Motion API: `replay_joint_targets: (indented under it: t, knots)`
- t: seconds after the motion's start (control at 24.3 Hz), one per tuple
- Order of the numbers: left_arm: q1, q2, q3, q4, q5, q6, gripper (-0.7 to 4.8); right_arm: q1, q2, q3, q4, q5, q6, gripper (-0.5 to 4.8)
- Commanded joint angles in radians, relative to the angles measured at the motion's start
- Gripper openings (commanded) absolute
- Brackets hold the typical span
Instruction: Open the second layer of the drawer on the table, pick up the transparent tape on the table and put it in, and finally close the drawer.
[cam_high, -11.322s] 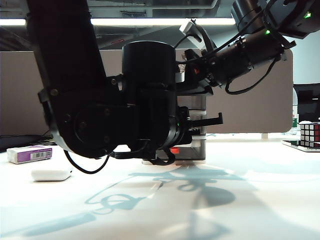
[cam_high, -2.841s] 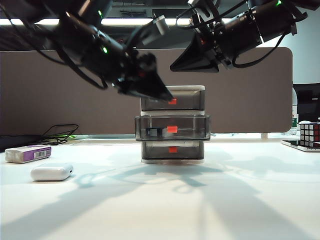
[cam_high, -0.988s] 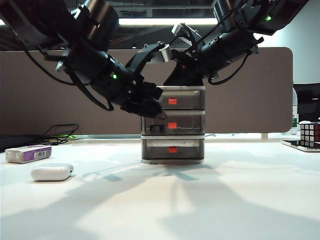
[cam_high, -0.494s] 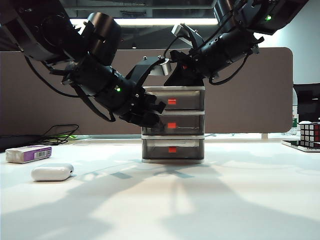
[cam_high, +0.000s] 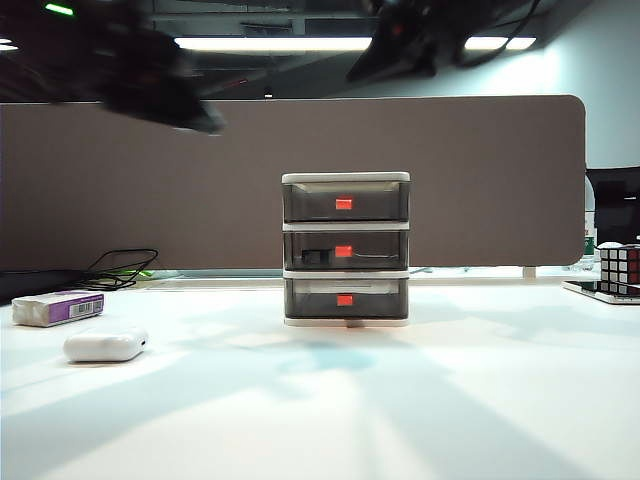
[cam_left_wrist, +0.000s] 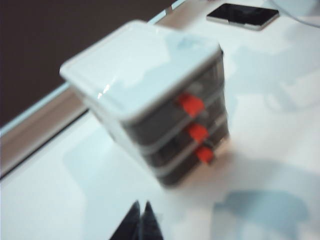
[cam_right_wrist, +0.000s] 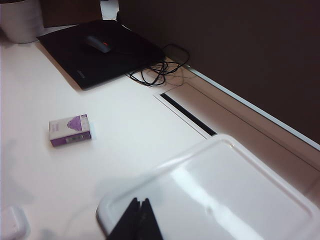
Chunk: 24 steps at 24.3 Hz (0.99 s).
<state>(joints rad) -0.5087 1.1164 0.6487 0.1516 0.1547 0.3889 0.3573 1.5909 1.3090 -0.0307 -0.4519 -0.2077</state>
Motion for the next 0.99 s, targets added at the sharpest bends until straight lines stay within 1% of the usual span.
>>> replay_joint_targets:
  t: [0.04, 0.08, 0.12, 0.16, 0.25, 0.29, 0.33, 0.37, 0.45, 0.49, 0.62, 0.74, 0.82, 0.99]
  knots:
    - [0.009, -0.244, -0.152, -0.037, -0.045, -0.087, -0.06, 0.001, -0.143, -0.130, -0.014, 0.040, 0.010, -0.05]
    - [0.009, -0.320, -0.195, -0.047, -0.063, -0.116, -0.06, 0.001, -0.189, -0.177, -0.010, 0.061, 0.013, -0.05]
    - [0.009, -0.438, -0.259, -0.059, -0.094, -0.156, -0.06, 0.001, -0.264, -0.261, 0.013, 0.092, 0.032, -0.05]
    - [0.009, -0.510, -0.294, -0.075, -0.108, -0.172, -0.06, 0.001, -0.311, -0.317, 0.035, 0.097, 0.050, -0.05]
    - [0.009, -0.699, -0.375, -0.160, -0.164, -0.217, -0.06, 0.001, -0.431, -0.468, 0.093, 0.134, 0.110, -0.05]
    - [0.009, -0.784, -0.412, -0.186, -0.172, -0.254, -0.06, 0.002, -0.502, -0.563, 0.131, 0.181, 0.138, -0.05]
    - [0.009, -0.894, -0.470, -0.125, -0.196, -0.314, -0.06, 0.005, -0.568, -0.666, 0.172, 0.215, 0.160, -0.05]
    - [0.009, -0.950, -0.496, -0.121, -0.209, -0.364, -0.06, 0.014, -0.607, -0.723, 0.164, 0.239, 0.170, -0.05]
    - [0.009, -1.027, -0.532, -0.145, -0.235, -0.382, -0.06, 0.032, -0.674, -0.816, 0.163, 0.277, 0.205, -0.05]
    - [0.009, -1.046, -0.543, -0.153, -0.248, -0.382, -0.06, 0.045, -0.697, -0.846, 0.166, 0.291, 0.209, -0.05]
    - [0.009, -1.083, -0.589, -0.165, -0.275, -0.380, -0.06, 0.105, -0.790, -0.956, 0.195, 0.385, 0.212, -0.05]
    - [0.009, -1.085, -0.641, -0.161, -0.282, -0.378, -0.06, 0.126, -0.851, -1.054, 0.233, 0.433, 0.222, -0.05]
    - [0.010, -1.086, -0.641, -0.167, -0.315, -0.370, -0.06, 0.126, -0.873, -1.093, 0.246, 0.434, 0.236, -0.05]
    - [0.010, -1.087, -0.642, -0.158, -0.336, -0.359, -0.06, 0.126, -0.934, -1.197, 0.283, 0.428, 0.256, -0.05]
